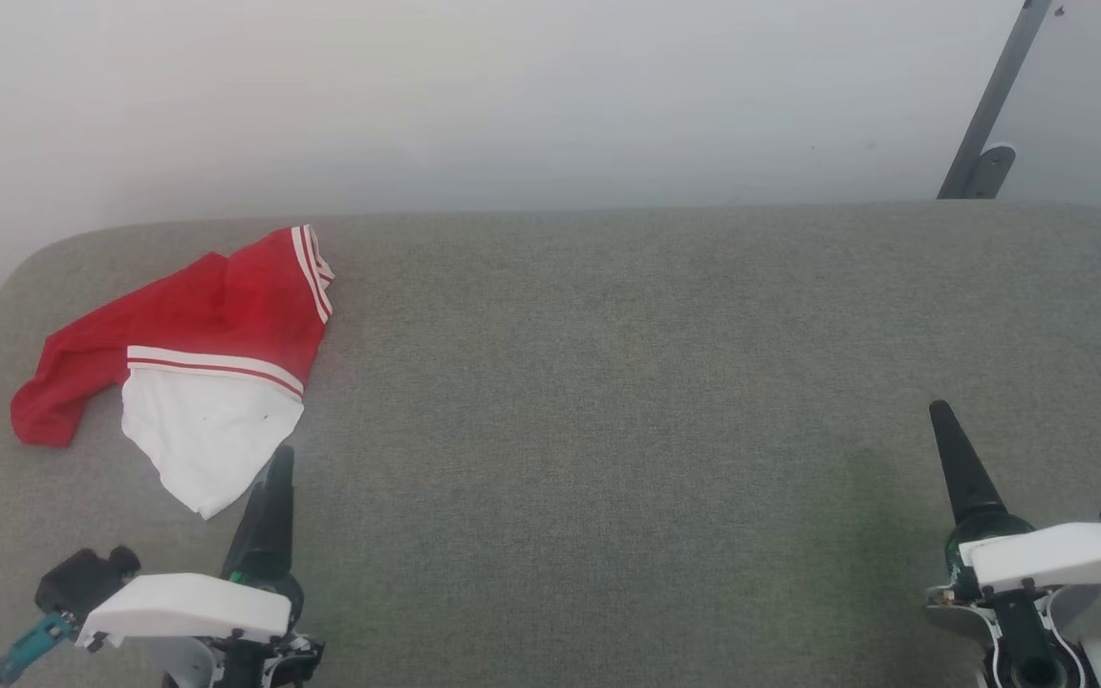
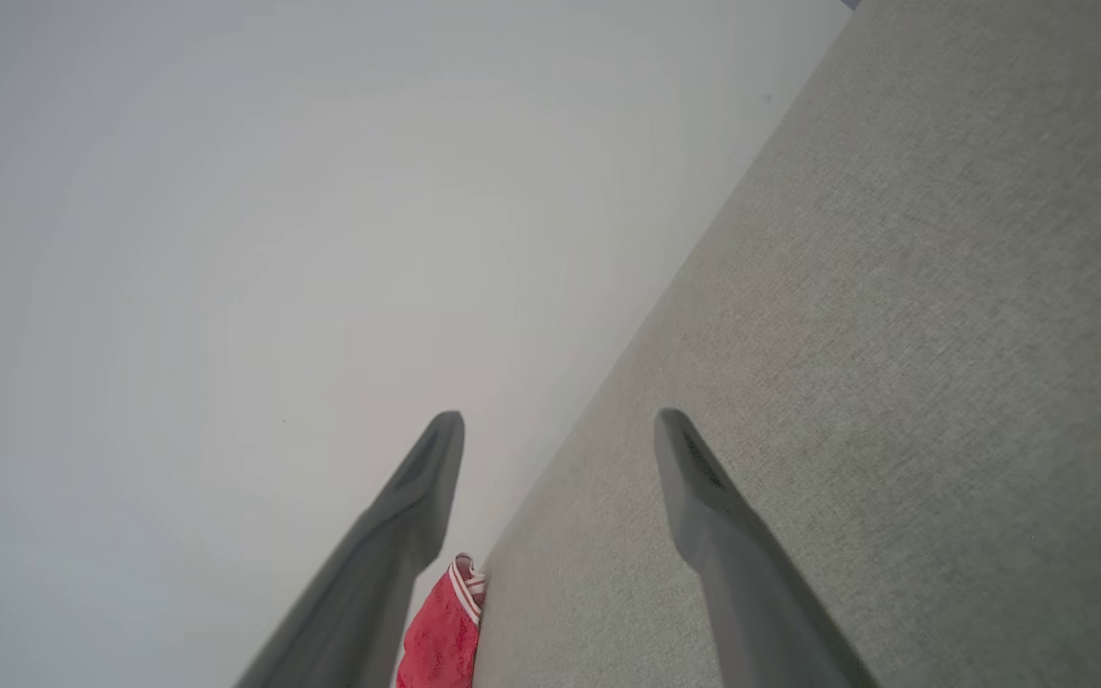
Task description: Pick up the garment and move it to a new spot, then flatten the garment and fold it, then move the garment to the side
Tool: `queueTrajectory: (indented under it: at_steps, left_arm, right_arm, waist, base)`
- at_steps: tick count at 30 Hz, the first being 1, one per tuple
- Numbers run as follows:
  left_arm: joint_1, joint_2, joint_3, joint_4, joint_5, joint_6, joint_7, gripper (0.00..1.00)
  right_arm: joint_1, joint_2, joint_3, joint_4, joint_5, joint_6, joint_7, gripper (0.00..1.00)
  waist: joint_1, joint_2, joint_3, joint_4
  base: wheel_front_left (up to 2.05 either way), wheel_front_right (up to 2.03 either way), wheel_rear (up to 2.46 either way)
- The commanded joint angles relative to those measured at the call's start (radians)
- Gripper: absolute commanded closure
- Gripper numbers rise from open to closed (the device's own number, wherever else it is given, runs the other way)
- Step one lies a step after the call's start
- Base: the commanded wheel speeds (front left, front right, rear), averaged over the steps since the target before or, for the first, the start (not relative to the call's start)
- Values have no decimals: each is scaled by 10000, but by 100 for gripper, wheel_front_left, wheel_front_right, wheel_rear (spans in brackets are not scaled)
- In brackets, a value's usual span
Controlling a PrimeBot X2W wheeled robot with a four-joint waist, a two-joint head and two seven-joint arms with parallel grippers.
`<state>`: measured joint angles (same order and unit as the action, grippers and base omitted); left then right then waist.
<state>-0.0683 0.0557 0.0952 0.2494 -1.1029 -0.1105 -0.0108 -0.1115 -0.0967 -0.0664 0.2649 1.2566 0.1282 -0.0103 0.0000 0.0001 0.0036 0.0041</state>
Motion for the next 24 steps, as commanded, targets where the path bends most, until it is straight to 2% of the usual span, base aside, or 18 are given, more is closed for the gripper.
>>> queueTrajectory:
  at_steps: [1,8,9,18,24]
  left_arm:
    - [-268,73,-104,-212,641,40,-125,0]
    - [-227,254,-549,-350,2205,345,-387,0]
    - [-227,254,-549,-350,2205,345,-387,0]
    - [-190,597,-1224,-266,3709,844,-694,0]
    - [-230,790,-1596,-317,4429,1153,-887,0]
  right_arm:
    - [-330,-115,46,-233,-565,27,-126,0]
    - [-391,-248,243,-380,-2315,28,-387,0]
    - [-391,-248,243,-380,-2315,28,-387,0]
    - [-445,-428,317,-513,-4944,29,-696,0]
    - [-500,-318,136,-632,-6418,31,-892,0]
  waist:
    - [0,-1,1,5]
    - [0,-1,2,15]
    - [0,-1,2,15]
    - [0,-1,0,24]
    - [0,-1,3,31]
  base:
    - [0,0,0]
    - [0,0,0]
    - [0,0,0]
    - [0,0,0]
    - [0,0,0]
